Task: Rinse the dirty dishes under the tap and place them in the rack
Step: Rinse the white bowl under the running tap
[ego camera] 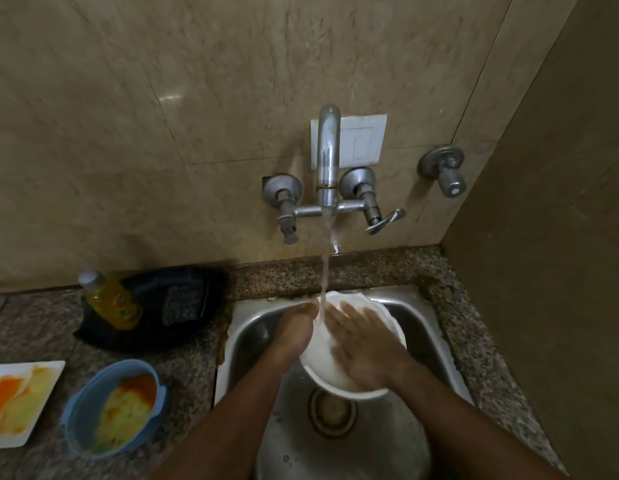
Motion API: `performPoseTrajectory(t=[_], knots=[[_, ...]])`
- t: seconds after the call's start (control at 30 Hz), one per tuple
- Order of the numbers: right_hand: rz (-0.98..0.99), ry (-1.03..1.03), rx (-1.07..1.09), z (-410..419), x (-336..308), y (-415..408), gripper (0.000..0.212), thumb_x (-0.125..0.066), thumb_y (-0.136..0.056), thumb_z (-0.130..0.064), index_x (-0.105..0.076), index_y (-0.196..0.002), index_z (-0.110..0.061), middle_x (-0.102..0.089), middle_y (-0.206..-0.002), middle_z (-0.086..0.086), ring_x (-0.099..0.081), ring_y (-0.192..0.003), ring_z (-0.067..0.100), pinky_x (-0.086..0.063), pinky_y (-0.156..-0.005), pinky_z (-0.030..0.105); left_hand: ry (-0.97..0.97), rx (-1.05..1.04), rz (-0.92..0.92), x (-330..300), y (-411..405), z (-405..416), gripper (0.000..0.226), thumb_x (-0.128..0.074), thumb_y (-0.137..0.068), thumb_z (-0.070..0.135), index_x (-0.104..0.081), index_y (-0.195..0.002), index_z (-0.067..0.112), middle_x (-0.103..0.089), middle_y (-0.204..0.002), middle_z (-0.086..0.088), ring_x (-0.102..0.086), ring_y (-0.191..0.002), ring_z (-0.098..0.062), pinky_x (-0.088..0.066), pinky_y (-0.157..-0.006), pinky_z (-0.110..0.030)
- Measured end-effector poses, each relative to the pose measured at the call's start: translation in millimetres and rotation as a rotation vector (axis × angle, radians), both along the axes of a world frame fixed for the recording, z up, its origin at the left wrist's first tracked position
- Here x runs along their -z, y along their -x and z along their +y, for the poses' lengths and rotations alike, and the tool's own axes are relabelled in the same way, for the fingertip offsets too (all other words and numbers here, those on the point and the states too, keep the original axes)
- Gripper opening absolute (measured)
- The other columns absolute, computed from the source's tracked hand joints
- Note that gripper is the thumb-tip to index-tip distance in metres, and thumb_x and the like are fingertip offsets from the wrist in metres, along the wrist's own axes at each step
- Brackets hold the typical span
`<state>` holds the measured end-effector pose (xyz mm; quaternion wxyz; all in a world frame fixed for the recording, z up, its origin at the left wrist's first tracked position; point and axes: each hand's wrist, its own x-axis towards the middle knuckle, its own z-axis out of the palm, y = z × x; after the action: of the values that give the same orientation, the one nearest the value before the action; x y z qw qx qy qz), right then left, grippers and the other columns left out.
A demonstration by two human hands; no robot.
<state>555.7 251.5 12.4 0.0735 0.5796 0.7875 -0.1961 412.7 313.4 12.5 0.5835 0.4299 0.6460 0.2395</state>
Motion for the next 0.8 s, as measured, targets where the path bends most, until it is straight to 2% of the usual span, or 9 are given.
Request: performPoseTrajectory(t=[0.1, 0.17, 0.27, 0.37, 0.43, 0.5, 0.63, 0.73, 0.8], knots=[[0.178, 0.121, 0.002, -8.5, -7.5, 13.7, 0.075, -0.034, -0.101, -0.046, 0.013, -0.156, -0.026, 0.018, -0.163, -0.003, 0.012, -0.15, 0.019, 0.006, -0.12, 0.041, 0.026, 0.042, 0.01, 0.3, -0.1, 3.2, 0.025, -0.053, -0.097, 0.029, -0.071, -0.09, 0.014, -0.073, -0.094, -0.009, -0.068, -0.09, -0.026, -0.053, -0.095, -0.044], [0.235, 0.134, -0.03, -12.3, -11.6, 12.1, 0.071, -0.034, -0.103, -0.041, 0.012, -0.156, -0.029, 0.014, -0.163, -0.007, 0.007, -0.15, 0.015, 0.006, -0.12, 0.034, 0.017, 0.064, -0.004, 0.7, 0.1, 3.3, 0.029, -0.054, -0.094, 0.032, -0.073, -0.089, 0.011, -0.075, -0.089, -0.012, -0.071, -0.086, -0.029, -0.055, -0.091, -0.045], [0.086, 0.043, 0.036, -3.4, -6.5, 6.3, 0.07, -0.022, -0.1, -0.048, 0.013, -0.156, -0.026, 0.026, -0.158, -0.011, 0.017, -0.15, 0.018, 0.002, -0.122, 0.046, -0.007, 0.025, -0.008, 2.3, -1.6, 7.0, 0.027, -0.054, -0.097, 0.026, -0.075, -0.099, 0.01, -0.075, -0.097, -0.012, -0.069, -0.09, -0.026, -0.052, -0.085, -0.035], [0.251, 0.079, -0.015, -9.4, -9.6, 20.1, 0.071, -0.03, -0.102, -0.046, 0.011, -0.156, -0.027, 0.01, -0.165, -0.005, 0.007, -0.151, 0.016, 0.002, -0.122, 0.042, -0.021, 0.029, -0.025, 0.4, -1.1, 9.6, 0.024, -0.056, -0.097, 0.024, -0.074, -0.089, 0.011, -0.071, -0.079, -0.01, -0.065, -0.075, -0.024, -0.05, -0.075, -0.035], [0.197, 0.076, -0.018, -7.2, -2.2, 11.8, 0.067, -0.004, -0.098, -0.062, 0.022, -0.151, -0.03, 0.01, -0.164, -0.005, 0.003, -0.152, 0.018, -0.002, -0.122, 0.04, -0.014, -0.005, -0.037, 3.5, 0.1, 7.0, 0.024, -0.056, -0.097, 0.027, -0.075, -0.093, 0.013, -0.073, -0.083, -0.008, -0.067, -0.08, -0.025, -0.053, -0.084, -0.04], [0.102, 0.027, 0.058, 0.5, 2.7, 6.2, 0.082, 0.019, -0.082, -0.073, 0.028, -0.149, -0.028, 0.022, -0.159, -0.006, 0.01, -0.152, 0.022, -0.005, -0.121, 0.046, -0.009, -0.041, -0.042, 2.2, -1.1, 6.5, 0.026, -0.057, -0.095, 0.029, -0.075, -0.1, 0.011, -0.075, -0.094, -0.009, -0.069, -0.091, -0.028, -0.052, -0.091, -0.041], [0.305, 0.108, 0.052, -2.4, -10.8, 21.2, 0.061, -0.03, -0.1, -0.049, -0.01, -0.155, -0.029, -0.032, -0.157, 0.003, -0.037, -0.138, 0.023, -0.029, -0.113, 0.042, 0.018, -0.056, -0.078, 4.1, -1.3, 4.4, 0.029, -0.056, -0.092, 0.029, -0.074, -0.091, 0.007, -0.073, -0.086, -0.013, -0.068, -0.082, -0.031, -0.055, -0.081, -0.036], [0.195, 0.059, 0.082, 4.4, -11.0, 14.7, 0.066, -0.026, -0.102, -0.049, 0.002, -0.157, -0.026, -0.007, -0.165, -0.001, -0.011, -0.151, 0.023, -0.014, -0.121, 0.044, 0.008, -0.069, -0.08, 5.2, -3.5, 6.8, 0.031, -0.055, -0.093, 0.036, -0.076, -0.096, 0.013, -0.076, -0.093, -0.009, -0.07, -0.092, -0.029, -0.054, -0.092, -0.043], [0.314, 0.049, 0.053, 0.3, -10.9, 22.9, 0.066, -0.028, -0.102, -0.047, -0.001, -0.157, -0.023, -0.002, -0.165, -0.003, -0.003, -0.151, 0.016, -0.009, -0.122, 0.037, 0.017, -0.093, -0.08, -1.3, -4.5, 11.6, 0.027, -0.053, -0.098, 0.03, -0.074, -0.093, 0.013, -0.074, -0.091, -0.008, -0.067, -0.086, -0.025, -0.052, -0.087, -0.037]])
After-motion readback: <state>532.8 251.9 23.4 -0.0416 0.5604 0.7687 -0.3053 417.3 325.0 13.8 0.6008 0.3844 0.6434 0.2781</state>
